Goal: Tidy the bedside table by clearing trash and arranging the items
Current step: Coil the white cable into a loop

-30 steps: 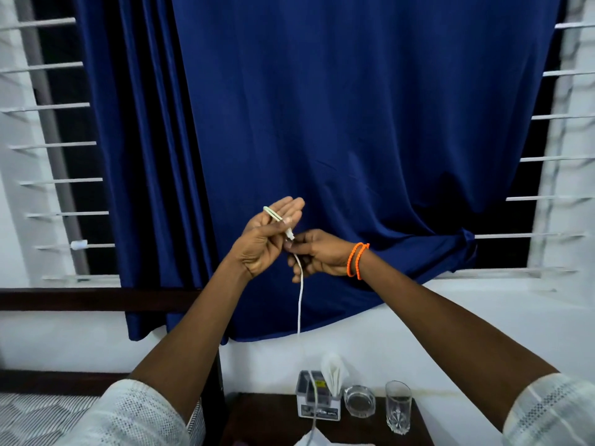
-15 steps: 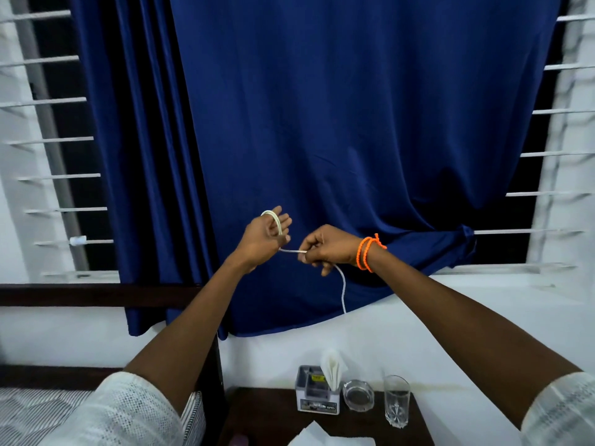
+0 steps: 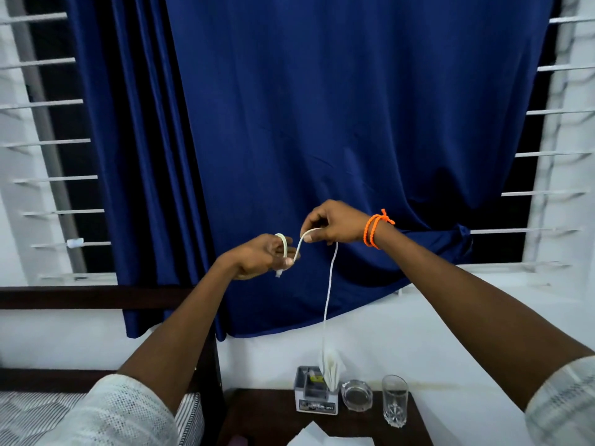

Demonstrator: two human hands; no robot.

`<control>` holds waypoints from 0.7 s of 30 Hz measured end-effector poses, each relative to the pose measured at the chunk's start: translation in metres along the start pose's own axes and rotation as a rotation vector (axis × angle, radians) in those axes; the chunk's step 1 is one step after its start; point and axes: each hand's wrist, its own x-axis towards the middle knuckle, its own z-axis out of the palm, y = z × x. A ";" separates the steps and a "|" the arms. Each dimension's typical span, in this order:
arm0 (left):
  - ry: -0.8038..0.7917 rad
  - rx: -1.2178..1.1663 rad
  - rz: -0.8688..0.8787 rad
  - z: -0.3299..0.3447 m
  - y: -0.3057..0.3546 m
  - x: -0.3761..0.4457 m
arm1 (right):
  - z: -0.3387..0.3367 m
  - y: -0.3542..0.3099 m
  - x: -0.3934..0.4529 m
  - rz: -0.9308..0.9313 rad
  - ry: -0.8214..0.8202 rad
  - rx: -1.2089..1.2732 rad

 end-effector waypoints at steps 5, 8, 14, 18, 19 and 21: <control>-0.085 -0.105 -0.016 0.005 -0.002 -0.005 | 0.000 -0.004 0.000 -0.030 -0.019 0.012; -0.141 -0.184 -0.049 0.009 -0.003 -0.006 | 0.001 -0.004 0.001 -0.032 -0.021 0.028; -0.267 -0.275 -0.057 0.015 0.009 -0.013 | 0.004 -0.002 0.007 -0.006 -0.037 0.085; -0.415 -0.440 0.024 0.015 0.016 -0.021 | 0.010 0.003 0.008 -0.011 -0.014 0.201; -0.452 -0.489 0.050 0.014 0.018 -0.024 | 0.013 0.004 0.008 -0.014 -0.007 0.254; -0.519 -0.578 0.100 0.012 0.021 -0.028 | 0.021 0.004 0.006 -0.025 0.016 0.376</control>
